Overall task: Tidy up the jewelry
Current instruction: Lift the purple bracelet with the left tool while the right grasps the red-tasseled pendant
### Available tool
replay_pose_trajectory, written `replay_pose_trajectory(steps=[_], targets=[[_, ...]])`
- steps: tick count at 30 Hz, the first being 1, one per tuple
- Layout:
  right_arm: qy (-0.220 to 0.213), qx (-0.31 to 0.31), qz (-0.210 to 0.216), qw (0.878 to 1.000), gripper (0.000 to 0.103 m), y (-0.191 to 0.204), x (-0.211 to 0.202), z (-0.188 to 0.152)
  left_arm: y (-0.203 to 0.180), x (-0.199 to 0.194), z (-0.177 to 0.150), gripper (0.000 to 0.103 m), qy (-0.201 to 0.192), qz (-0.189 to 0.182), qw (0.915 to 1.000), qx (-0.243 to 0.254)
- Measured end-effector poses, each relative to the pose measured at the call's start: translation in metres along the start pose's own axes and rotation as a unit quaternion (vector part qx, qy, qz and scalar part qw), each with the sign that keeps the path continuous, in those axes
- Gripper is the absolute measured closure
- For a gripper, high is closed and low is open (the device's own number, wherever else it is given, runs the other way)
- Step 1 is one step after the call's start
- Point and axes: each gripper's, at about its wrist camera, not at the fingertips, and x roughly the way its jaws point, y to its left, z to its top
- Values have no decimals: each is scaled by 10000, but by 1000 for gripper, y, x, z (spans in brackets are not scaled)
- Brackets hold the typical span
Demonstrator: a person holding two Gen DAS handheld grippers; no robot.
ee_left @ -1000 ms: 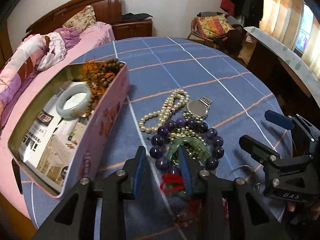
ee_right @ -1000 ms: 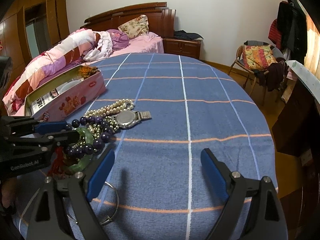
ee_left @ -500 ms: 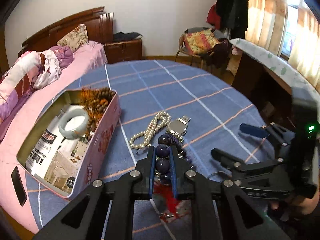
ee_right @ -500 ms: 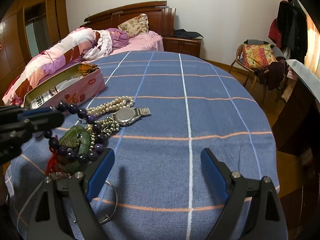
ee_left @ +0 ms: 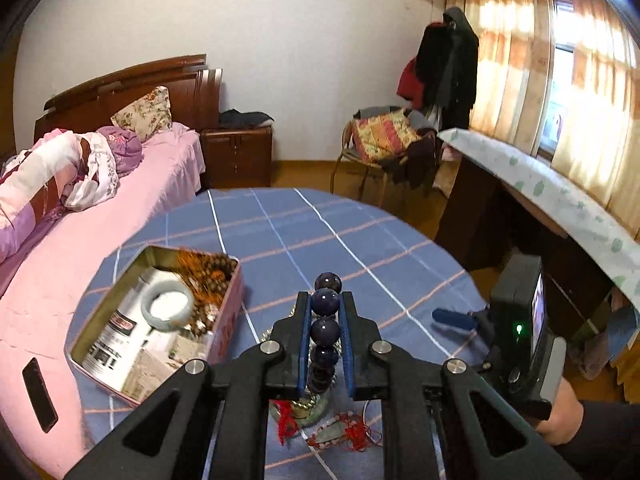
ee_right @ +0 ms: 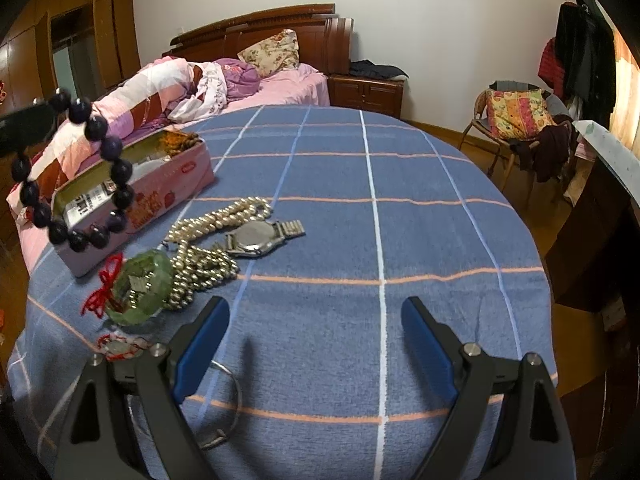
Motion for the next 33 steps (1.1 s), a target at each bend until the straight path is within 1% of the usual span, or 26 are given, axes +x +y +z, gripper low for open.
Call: replay_pose_trajectory(steps=[2,4,6,7,9,10,11,14,16,21,24,27,29,30,31,32,33], targets=[[-33,-40,61,10000,13,4,-5,4,4,-4,3,90,-56,36,10000,12],[-56,-95,141,9998,16,9,-7,7,8,-5,4,90,-85,96,9999,1],[-49,-159,306,9994,27,17,-9,12,12,-6,3,90,-104,208,9997,12],[-29,-218,432,9988,30,24,-9,14,15,-5,2,90,-94,255,9996,7],[22,-324,580,9978,45,34,-8,17,19,-4,0,90,-73,292,9995,-37],[64,-402,659,9970,49,41,-5,19,21,-3,-1,90,-61,309,9995,-63],[99,-457,698,9965,56,48,-2,20,25,-2,-3,90,-48,324,9994,-102],[229,-611,733,9952,66,63,7,25,33,-3,-5,90,-34,338,9992,-205],[252,-680,761,9945,67,71,8,25,38,-6,-6,90,-60,352,9991,-248],[259,-922,1018,9902,67,92,4,26,49,-15,-4,90,-161,396,9984,-371],[325,-1038,1197,9868,66,107,7,25,55,-19,-5,90,-211,495,9977,-413],[398,-1177,1240,9845,66,118,11,22,61,-23,-9,90,-241,528,9970,-503],[519,-1236,1243,9831,66,122,17,17,66,-25,-10,90,-254,543,9966,-569],[583,-1256,1240,9826,69,123,21,16,68,-25,-11,90,-256,549,9963,-605],[634,-1274,1242,9820,74,125,22,14,70,-25,-10,90,-257,550,9962,-626],[657,-1271,1269,9815,91,125,23,13,72,-25,-10,90,-259,554,9960,-651],[638,-1218,1316,9817,93,124,22,13,74,-25,-11,90,-259,560,9958,-672]])
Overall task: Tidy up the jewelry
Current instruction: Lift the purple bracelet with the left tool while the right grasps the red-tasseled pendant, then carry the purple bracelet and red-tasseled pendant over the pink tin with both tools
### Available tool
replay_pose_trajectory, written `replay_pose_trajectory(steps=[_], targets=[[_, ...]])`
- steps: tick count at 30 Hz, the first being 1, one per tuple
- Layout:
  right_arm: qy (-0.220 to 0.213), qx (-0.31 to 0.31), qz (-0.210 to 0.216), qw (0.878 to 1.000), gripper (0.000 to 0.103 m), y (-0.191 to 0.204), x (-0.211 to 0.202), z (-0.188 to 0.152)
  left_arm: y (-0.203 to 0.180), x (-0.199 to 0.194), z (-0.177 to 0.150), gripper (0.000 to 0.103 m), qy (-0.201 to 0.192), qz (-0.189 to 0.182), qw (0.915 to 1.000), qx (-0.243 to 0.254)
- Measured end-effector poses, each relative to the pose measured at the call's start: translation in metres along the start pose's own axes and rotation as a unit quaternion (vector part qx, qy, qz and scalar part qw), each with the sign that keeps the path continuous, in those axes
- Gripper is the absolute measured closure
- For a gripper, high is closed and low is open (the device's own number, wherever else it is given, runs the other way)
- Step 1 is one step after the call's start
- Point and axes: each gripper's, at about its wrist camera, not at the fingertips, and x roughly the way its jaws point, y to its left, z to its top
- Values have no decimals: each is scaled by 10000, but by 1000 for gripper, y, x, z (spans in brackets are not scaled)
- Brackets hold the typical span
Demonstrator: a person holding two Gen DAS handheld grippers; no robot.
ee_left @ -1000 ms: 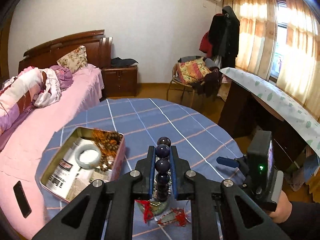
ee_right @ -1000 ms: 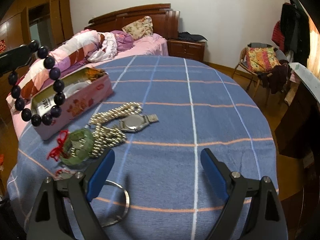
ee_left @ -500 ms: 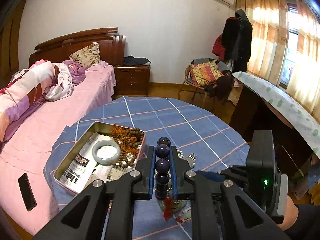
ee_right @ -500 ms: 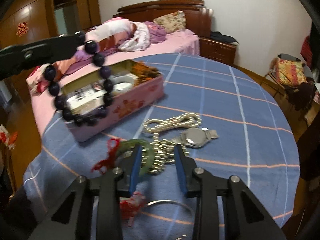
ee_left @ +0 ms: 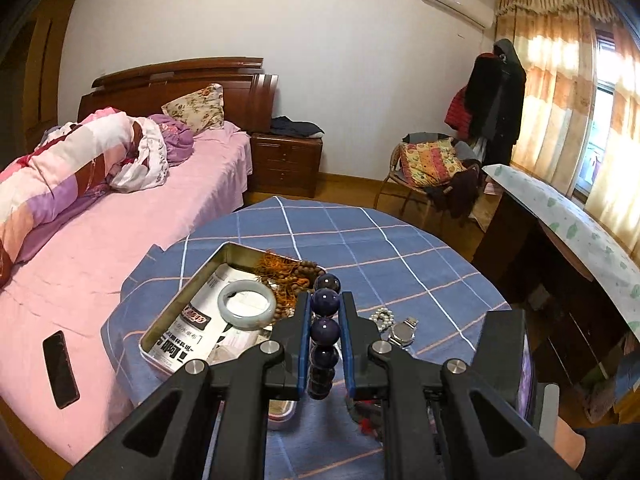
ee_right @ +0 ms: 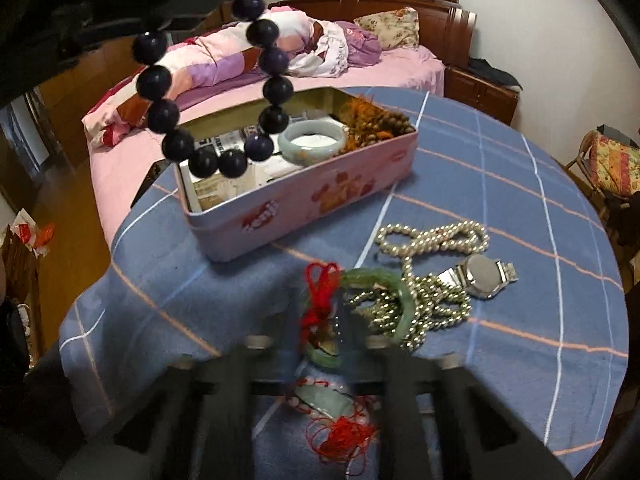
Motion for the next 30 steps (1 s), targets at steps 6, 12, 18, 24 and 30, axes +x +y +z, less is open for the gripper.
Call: replay_pose_trajectory(steps=[6,12,18,24,30], targets=[[-369,194,13,9991,95,-8,-21,8,7,-1,1,90,-6,31,10000,-88],[-690,272,-80,9972,95,-15,-43,20,8,-4,4,90,-45,53,10000,-63],[-937,313,-151,9950,95,-25,-59,33,9,-3,7,90,-52,73,10000,-35],[-1060,290,-190,9938,95,-30,-66,46,15,1,13,90,-62,125,9999,-23],[-1183,178,-171,9927,95,-29,-68,63,25,7,23,90,-72,240,9997,10]])
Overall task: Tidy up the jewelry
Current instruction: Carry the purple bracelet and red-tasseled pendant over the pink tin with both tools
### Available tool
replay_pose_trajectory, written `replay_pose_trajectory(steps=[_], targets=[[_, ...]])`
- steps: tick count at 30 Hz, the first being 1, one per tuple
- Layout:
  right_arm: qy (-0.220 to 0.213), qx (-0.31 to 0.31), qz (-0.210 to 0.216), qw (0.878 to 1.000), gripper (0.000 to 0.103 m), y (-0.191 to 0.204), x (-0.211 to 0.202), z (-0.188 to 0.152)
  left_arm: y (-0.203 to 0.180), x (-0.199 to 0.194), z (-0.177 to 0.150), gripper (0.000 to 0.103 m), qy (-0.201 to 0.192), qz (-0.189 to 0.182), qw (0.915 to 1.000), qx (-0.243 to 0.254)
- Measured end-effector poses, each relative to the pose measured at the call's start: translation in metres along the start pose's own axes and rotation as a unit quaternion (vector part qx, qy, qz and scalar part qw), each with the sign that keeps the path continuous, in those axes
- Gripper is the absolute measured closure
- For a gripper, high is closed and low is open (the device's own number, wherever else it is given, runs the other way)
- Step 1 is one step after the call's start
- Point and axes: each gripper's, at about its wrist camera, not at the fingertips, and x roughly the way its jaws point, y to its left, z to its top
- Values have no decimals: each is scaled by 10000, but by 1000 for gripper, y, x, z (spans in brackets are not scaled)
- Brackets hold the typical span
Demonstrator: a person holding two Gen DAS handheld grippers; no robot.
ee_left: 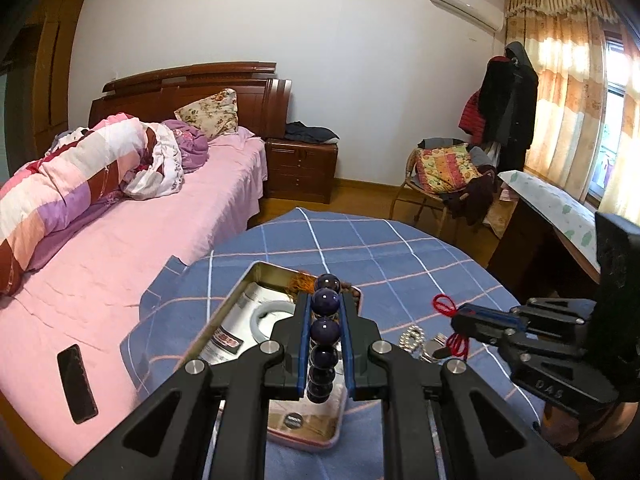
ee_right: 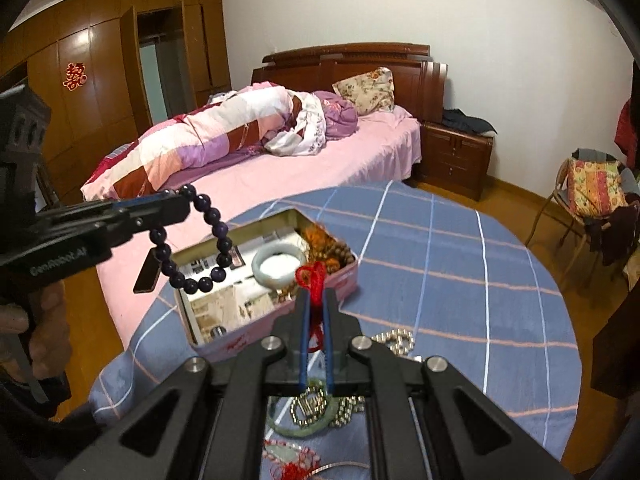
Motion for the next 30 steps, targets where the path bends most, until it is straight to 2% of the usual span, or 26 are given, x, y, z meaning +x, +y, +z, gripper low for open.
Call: replay_pose_trajectory(steps=[15,30], targets=[[-148,-233,218,9994,95,20,25,36,25,27,8,90,161,327,9993,42],[59,-248,318,9992,95,31,59,34,37,50,2,90,403,473,9981,31]])
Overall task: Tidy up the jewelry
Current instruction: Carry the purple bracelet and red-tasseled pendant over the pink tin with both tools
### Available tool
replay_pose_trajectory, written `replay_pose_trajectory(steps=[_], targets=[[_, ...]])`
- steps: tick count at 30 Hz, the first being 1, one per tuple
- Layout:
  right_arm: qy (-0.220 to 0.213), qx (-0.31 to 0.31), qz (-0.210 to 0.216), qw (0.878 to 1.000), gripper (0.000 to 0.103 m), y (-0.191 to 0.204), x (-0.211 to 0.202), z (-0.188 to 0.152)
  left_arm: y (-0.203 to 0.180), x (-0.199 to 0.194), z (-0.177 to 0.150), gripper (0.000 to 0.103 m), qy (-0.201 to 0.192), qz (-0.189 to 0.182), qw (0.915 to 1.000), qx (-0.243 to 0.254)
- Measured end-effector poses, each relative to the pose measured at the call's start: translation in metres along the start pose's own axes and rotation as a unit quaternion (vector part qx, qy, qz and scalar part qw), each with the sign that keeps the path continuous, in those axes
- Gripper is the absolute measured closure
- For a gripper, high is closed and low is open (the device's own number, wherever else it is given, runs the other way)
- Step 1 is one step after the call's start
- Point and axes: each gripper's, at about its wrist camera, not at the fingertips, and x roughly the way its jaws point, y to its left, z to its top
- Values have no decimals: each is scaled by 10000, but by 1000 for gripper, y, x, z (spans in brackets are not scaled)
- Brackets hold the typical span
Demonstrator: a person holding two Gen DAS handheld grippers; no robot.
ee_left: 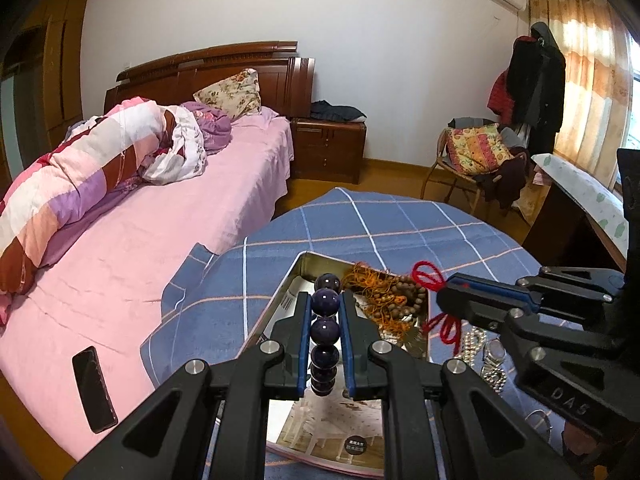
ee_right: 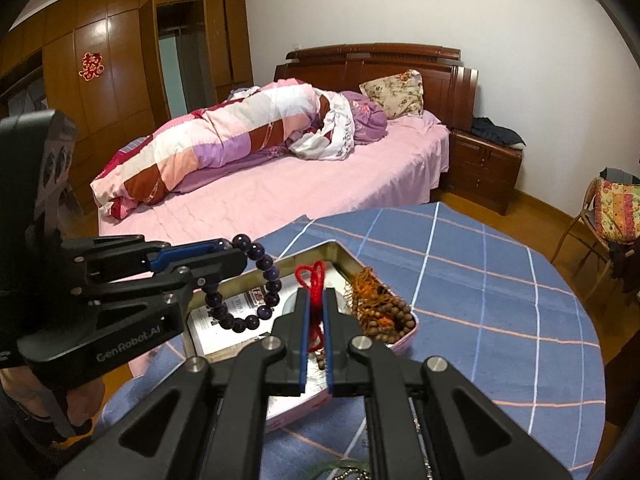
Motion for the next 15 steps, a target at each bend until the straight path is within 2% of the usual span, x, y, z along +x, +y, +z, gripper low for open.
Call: replay_pose_trajectory(steps=[15], targets=[[319,69,2,9995,95,-1,28,-7,9,18,-7,90,212,68,9997,-96]])
